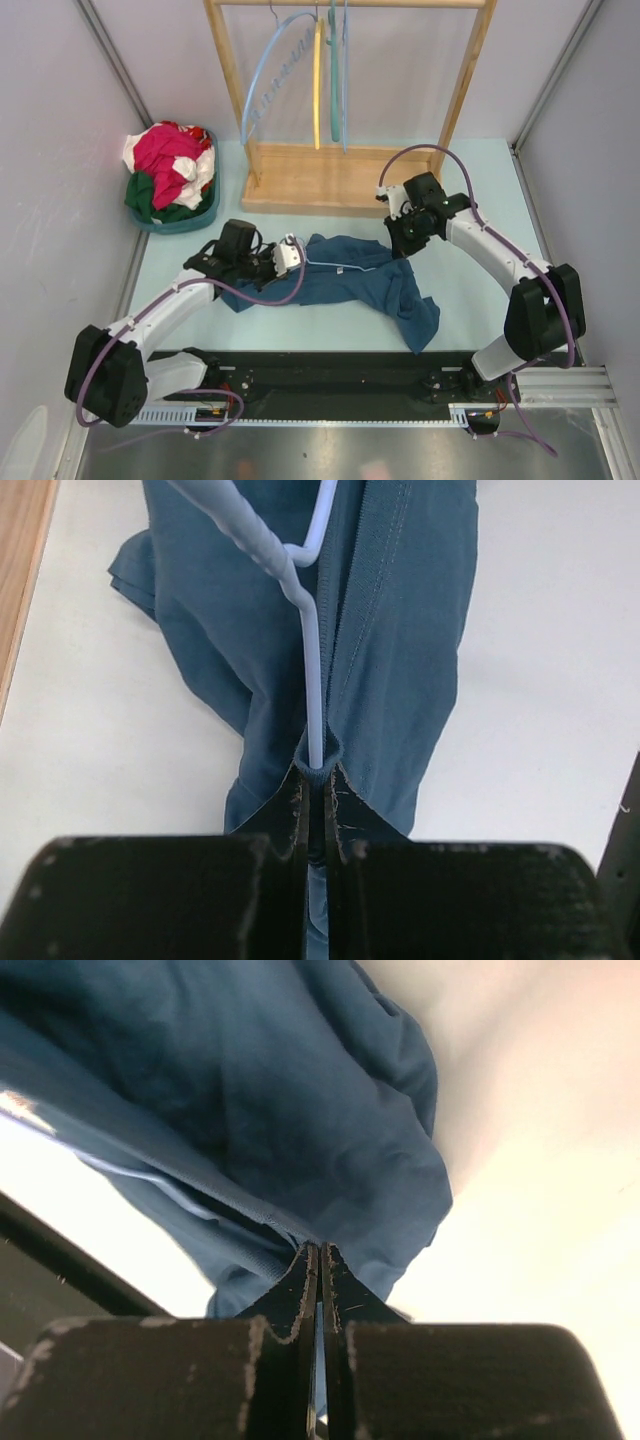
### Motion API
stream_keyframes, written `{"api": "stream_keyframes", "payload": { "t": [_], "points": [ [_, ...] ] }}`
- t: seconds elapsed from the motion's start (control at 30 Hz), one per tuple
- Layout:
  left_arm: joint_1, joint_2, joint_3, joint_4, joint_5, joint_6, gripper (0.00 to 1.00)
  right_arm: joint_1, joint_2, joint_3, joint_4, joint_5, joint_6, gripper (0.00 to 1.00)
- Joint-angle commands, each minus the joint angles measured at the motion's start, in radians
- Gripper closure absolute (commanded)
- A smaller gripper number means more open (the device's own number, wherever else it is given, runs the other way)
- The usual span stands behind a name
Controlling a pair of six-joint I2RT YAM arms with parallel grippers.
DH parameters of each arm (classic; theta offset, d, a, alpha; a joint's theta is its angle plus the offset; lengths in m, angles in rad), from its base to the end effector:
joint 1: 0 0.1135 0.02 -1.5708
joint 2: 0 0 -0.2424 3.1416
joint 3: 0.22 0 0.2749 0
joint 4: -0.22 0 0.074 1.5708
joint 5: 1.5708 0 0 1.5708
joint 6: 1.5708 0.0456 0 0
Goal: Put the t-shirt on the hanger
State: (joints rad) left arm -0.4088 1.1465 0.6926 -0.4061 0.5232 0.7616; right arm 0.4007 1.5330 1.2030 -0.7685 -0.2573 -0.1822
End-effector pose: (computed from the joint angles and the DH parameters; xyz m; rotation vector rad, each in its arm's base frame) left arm 0.2311 -0.1249 0.1847 1.4735 1.8064 -0.4603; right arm 0.3065 0.1424 0.2204 -0.8471 2.5344 0.4135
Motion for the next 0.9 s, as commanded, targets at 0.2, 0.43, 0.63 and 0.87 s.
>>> {"api": "stream_keyframes", "payload": {
  "t": [0.2,0.43,0.63,0.87],
  "points": [
    [-0.183,0.084,0.275,-0.056,-0.101,-0.134,1.00,0.130,-0.149,0.176,-0.169,-0.181,-0.216,1.00],
    [-0.206,0.042,0.381,-0.077,0.021,-0.171,0.99,0.115,-0.175,0.344,-0.281,-0.260,-0.312,0.49],
    [-0.206,0.010,0.439,-0.120,0.057,-0.157,1.00,0.159,-0.191,0.472,-0.290,-0.263,-0.393,0.25],
    [-0.208,-0.016,0.507,-0.148,0.120,-0.177,1.00,0.320,-0.160,0.506,-0.290,-0.194,-0.479,0.27]
  ]
}}
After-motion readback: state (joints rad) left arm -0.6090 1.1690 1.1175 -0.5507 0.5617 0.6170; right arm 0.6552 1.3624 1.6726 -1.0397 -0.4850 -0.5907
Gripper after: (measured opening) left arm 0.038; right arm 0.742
